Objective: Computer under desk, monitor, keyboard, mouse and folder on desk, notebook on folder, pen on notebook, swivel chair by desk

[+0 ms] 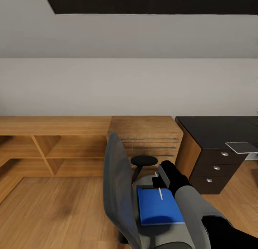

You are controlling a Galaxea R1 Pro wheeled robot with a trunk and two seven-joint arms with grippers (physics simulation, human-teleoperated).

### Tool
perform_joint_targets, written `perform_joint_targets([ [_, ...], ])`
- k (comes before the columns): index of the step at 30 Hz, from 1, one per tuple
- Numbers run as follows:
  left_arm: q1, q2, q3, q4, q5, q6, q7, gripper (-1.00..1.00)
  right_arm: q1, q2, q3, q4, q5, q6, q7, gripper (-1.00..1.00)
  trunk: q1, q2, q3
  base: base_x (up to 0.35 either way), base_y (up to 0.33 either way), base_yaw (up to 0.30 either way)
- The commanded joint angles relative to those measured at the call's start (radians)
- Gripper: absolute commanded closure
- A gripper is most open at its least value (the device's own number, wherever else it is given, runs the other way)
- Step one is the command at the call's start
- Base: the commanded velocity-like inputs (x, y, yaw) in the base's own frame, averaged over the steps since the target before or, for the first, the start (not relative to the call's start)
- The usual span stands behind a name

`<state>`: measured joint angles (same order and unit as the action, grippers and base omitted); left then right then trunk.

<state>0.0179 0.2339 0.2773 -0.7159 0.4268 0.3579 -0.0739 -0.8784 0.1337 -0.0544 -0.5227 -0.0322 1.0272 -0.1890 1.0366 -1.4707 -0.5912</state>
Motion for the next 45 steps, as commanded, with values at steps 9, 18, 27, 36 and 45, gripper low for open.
perform_joint_targets([
  [9, 0.0, -0.001, 0.004, -0.002, 0.004, 0.007, -0.003, -1.0, -0.001, 0.002, -0.005, 0.0, -0.006, 0.001, -0.007, 1.0, 0.0, -0.001, -0.001, 0.0, 0.0, -0.038],
  [18, 0.0, -0.006, 0.004, -0.002, 0.004, -0.003, -0.004, -1.0, 0.001, 0.001, -0.005, 0.0, -0.005, -0.017, -0.006, 1.0, 0.0, -0.001, -0.001, 0.0, 0.0, -0.002],
  [27, 0.0, -0.041, 0.003, 0.046, 0.004, -0.061, -0.003, -1.0, 0.001, 0.0, -0.006, 0.0, -0.002, -0.027, -0.006, 1.0, -0.031, 0.055, 0.024, 0.0, 0.0, 0.0],
  [36, 0.0, -0.06, -0.02, 0.253, -0.005, -0.422, -0.006, -1.0, 0.002, -0.001, -0.006, 0.0, 0.001, -0.062, -0.007, 1.0, -0.065, 0.118, 0.052, 0.0, 0.0, 0.0],
  [45, 0.0, -0.095, -0.026, 0.401, -0.005, -0.687, -0.01, -1.0, 0.003, -0.03, -0.006, 0.0, 0.0, -0.075, -0.009, 1.0, -0.1, 0.181, 0.081, 0.0, 0.0, 0.0],
])
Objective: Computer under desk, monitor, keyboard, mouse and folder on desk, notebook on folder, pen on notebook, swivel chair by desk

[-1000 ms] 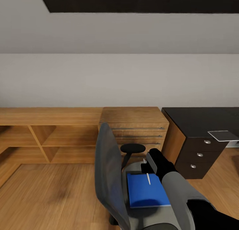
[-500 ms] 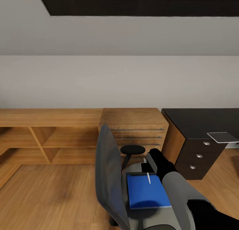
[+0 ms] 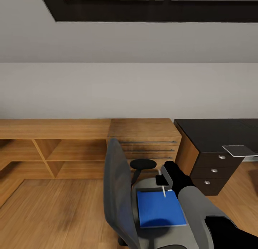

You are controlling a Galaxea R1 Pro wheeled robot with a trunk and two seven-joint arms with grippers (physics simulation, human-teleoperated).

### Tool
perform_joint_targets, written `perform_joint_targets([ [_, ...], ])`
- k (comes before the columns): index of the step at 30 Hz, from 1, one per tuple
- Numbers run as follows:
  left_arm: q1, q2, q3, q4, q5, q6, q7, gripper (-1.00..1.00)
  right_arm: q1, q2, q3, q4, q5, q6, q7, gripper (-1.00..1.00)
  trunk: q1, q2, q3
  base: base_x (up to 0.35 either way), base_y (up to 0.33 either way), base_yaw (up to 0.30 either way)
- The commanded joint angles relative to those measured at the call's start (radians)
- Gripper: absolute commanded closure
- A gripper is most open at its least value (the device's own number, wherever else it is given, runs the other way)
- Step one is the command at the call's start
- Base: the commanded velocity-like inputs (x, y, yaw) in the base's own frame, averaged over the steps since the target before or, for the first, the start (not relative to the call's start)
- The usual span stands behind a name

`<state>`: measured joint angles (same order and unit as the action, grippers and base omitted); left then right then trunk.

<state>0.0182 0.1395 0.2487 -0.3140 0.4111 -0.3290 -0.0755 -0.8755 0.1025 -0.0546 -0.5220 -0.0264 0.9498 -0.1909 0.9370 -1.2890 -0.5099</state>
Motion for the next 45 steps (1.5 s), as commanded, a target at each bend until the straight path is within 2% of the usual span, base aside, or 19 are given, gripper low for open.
perform_joint_targets([
  [1, 0.0, -0.005, 0.002, 0.003, 0.011, -0.004, -0.008, -1.0, 0.0, -0.001, -0.006, -0.001, -0.006, 0.002, -0.006, 1.0, -0.004, 0.007, 0.002, 0.0, 0.0, 0.0],
  [3, 0.0, -0.02, 0.003, 0.012, 0.014, -0.012, -0.008, -1.0, 0.0, -0.008, -0.006, -0.001, -0.006, 0.001, -0.006, 1.0, -0.012, 0.021, 0.009, 0.0, 0.0, 0.0],
  [7, 0.0, -0.029, 0.004, 0.023, 0.016, -0.016, -0.01, -1.0, 0.0, -0.011, -0.005, 0.0, -0.007, -0.004, -0.006, 1.0, -0.027, 0.049, 0.021, 0.0, 0.0, 0.0],
  [14, 0.0, -0.036, 0.004, 0.06, 0.017, -0.038, -0.012, -1.0, 0.001, -0.012, -0.005, 0.029, -0.007, -0.067, -0.007, 1.0, -0.027, 0.049, 0.021, 0.0, 0.0, 0.0],
  [19, 0.0, -0.036, 0.006, 0.064, 0.026, -0.069, -0.012, -1.0, 0.001, -0.012, -0.005, 0.033, -0.007, -0.077, -0.007, 1.0, -0.027, 0.049, 0.021, 0.0, 0.0, 0.0],
  [26, 0.0, -0.037, 0.006, 0.065, 0.044, -0.075, -0.012, -1.0, 0.001, -0.012, -0.005, 0.034, -0.006, -0.078, -0.007, 1.0, -0.027, 0.049, 0.021, 0.0, -0.008, 0.0],
  [45, 0.0, -0.04, 0.006, 0.065, 0.046, -0.096, -0.012, -1.0, 0.001, -0.012, -0.005, 0.039, -0.006, -0.08, -0.007, 1.0, -0.027, 0.049, 0.021, 0.0, -0.266, 0.0],
])
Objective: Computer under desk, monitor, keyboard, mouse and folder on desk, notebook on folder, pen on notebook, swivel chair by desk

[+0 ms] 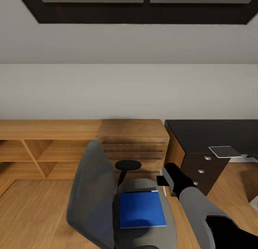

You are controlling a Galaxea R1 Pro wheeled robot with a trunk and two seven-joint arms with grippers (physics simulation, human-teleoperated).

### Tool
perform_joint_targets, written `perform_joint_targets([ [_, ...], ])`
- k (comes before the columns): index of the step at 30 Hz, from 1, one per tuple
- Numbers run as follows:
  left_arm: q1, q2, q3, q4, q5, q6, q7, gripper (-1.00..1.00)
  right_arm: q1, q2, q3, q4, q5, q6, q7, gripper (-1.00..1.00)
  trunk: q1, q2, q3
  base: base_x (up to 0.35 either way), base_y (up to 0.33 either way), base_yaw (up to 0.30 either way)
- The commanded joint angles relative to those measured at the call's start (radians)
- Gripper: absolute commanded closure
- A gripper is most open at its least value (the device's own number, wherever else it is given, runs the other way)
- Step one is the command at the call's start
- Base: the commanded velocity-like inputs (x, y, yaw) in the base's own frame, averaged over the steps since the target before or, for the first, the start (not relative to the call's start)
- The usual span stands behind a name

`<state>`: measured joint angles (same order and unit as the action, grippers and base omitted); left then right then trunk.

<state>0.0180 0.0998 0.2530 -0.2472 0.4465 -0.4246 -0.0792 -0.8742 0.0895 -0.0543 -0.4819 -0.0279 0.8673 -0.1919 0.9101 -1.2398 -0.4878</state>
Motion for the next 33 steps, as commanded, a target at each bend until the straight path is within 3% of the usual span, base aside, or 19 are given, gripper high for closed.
perform_joint_targets([
  [1, 0.0, 0.0, 0.002, -0.001, 0.01, 0.0, -0.008, -1.0, 0.0, 0.001, -0.006, -0.001, -0.004, 0.003, -0.006, 1.0, 0.0, 0.0, -0.001, 0.0, -0.3, 0.0],
  [33, 0.0, -0.005, 0.003, 0.0, 0.011, 0.0, -0.008, -1.0, 0.0, -0.003, -0.004, 0.046, -0.004, -0.034, -0.001, 1.0, 0.0, 0.0, -0.001, 0.0, -0.3, 0.0],
])
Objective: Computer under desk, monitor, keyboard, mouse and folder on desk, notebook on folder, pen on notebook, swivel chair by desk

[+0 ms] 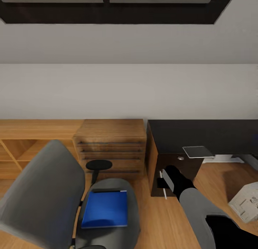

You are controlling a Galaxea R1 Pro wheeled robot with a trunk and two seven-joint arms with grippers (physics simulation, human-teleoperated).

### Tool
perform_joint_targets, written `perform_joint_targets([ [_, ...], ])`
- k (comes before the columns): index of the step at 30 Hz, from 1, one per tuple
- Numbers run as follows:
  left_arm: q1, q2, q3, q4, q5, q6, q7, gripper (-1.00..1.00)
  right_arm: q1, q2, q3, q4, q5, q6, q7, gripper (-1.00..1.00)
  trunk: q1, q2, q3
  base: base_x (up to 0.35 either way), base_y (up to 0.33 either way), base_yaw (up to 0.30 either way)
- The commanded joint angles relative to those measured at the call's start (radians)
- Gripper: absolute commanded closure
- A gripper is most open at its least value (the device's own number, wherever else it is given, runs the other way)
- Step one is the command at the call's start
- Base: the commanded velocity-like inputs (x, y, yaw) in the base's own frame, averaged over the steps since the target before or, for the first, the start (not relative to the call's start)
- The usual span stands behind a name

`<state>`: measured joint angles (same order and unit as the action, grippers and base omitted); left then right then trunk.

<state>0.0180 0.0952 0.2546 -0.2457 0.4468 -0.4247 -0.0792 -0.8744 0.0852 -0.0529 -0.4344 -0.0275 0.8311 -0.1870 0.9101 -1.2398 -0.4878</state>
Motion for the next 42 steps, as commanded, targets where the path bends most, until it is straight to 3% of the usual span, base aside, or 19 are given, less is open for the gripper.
perform_joint_targets([
  [1, 0.0, 0.0, 0.002, -0.001, 0.01, 0.0, -0.008, -1.0, 0.0, 0.001, -0.005, -0.001, -0.005, 0.002, -0.006, 1.0, 0.0, 0.0, -0.001, 0.0, -0.302, 0.0],
  [42, 0.0, -0.025, -0.002, 0.0, 0.004, -0.001, -0.01, -1.0, 0.0, 0.001, -0.005, -0.003, -0.006, -0.009, -0.006, 1.0, 0.0, 0.0, -0.001, 0.0, -0.303, 0.0],
])
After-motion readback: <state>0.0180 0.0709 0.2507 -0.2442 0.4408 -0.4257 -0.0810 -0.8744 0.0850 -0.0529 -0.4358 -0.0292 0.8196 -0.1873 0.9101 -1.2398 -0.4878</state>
